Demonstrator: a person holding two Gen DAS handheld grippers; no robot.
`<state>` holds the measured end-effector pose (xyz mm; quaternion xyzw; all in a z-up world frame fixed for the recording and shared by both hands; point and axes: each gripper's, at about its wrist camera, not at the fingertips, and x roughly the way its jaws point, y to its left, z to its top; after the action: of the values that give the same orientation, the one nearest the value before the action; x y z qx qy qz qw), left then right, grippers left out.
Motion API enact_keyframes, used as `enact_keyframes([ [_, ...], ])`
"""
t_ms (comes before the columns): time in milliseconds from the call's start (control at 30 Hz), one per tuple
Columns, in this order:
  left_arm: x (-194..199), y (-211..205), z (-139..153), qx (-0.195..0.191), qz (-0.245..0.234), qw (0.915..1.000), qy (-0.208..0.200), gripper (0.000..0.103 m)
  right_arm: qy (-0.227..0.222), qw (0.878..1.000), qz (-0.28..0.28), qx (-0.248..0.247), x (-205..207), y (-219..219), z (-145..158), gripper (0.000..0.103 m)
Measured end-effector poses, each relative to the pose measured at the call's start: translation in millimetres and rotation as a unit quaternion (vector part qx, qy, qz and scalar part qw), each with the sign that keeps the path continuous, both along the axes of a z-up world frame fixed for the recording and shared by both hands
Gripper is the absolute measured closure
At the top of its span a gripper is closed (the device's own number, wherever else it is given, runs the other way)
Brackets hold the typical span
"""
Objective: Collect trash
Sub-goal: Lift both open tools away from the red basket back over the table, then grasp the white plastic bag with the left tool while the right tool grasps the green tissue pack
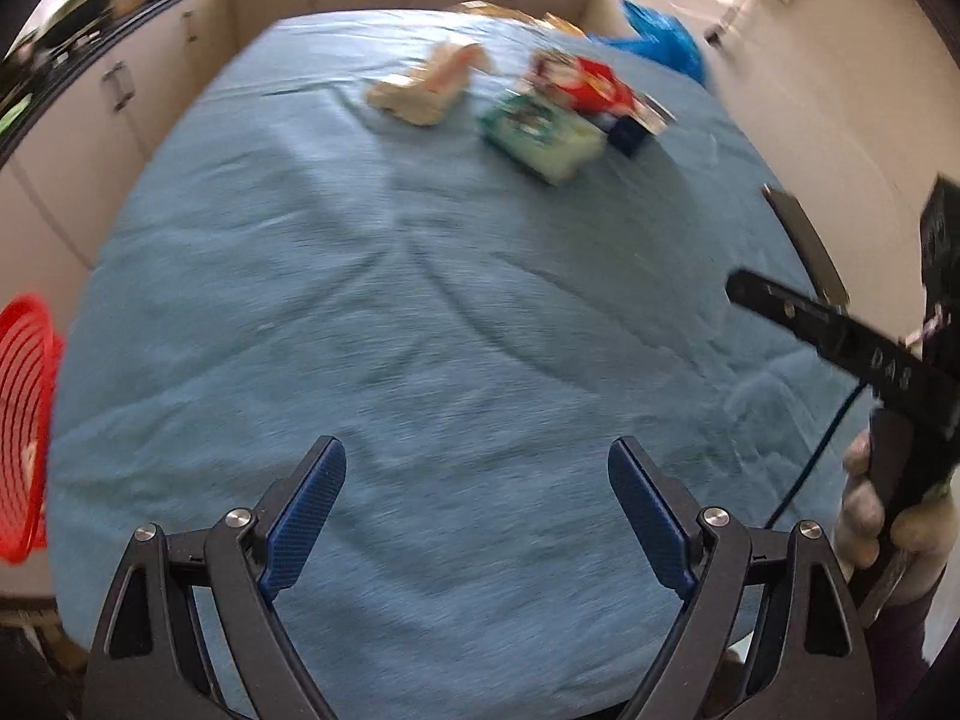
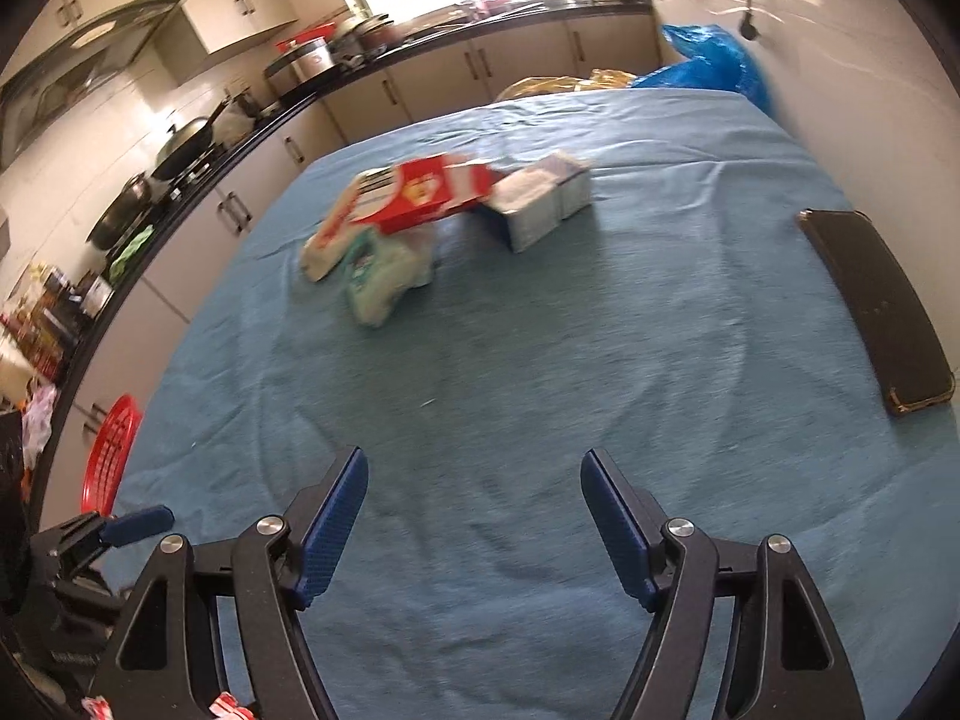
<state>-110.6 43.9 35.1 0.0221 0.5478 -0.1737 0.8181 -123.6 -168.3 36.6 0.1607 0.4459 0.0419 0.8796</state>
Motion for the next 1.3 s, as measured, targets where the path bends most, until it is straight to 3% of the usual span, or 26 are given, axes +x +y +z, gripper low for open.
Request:
enact_keyframes([
  [233,20.5,-18.3,7.0,0.003,-0.018,0.9996,-0.021,0.015,0.007,1.000,-0.018,0.001,14.6,-23.2,-5.9,0.025],
  [400,38.9,2.9,33.5,-0.016,0.018,0.9937,-0.110,0.015,0.001,1.000,-0.024,-0.005,30.8,-29.8,-7.9,0.025],
  [533,57.6,5.8,45.9,-0.029,0.020,0.9881,-0.150,0.015,-0.008,1.000,-0.026,-0.006,45.8,-32.0,-8.1,0.025],
  [800,87.6,-37.2,30.2,-0.014,-0.030,0.9875,-0.154,0.015,-0.052,0.998,-0.009,0.036,85.8,-41.4,12.2,0.025],
  [933,100.7,-47.8,19.2,-0.027,-0.020,0.9898,-0.138,0.015,-0.094,0.995,0.029,0.034,121.4,-30.4,34.2,0.025],
  [1067,102.9,-36.6,14.2,-0.044,0.002,0.9904,-0.131,0.015,-0.082,0.994,0.058,0.034,167.0,-15.8,32.2,0.026],
  [1133,102.1,-21.5,16.7,-0.040,0.016,0.9892,-0.140,0.015,-0.067,0.995,0.073,0.029,183.8,-4.9,24.3,0.028],
  [1233,103.6,-1.9,21.8,-0.022,0.033,0.9868,-0.157,0.015,-0.047,0.994,0.098,0.012,191.0,13.0,11.7,0.045],
  [1300,110.6,11.1,25.9,-0.009,0.042,0.9854,-0.165,0.015,-0.035,0.992,0.117,0.019,186.4,19.8,4.1,0.071],
])
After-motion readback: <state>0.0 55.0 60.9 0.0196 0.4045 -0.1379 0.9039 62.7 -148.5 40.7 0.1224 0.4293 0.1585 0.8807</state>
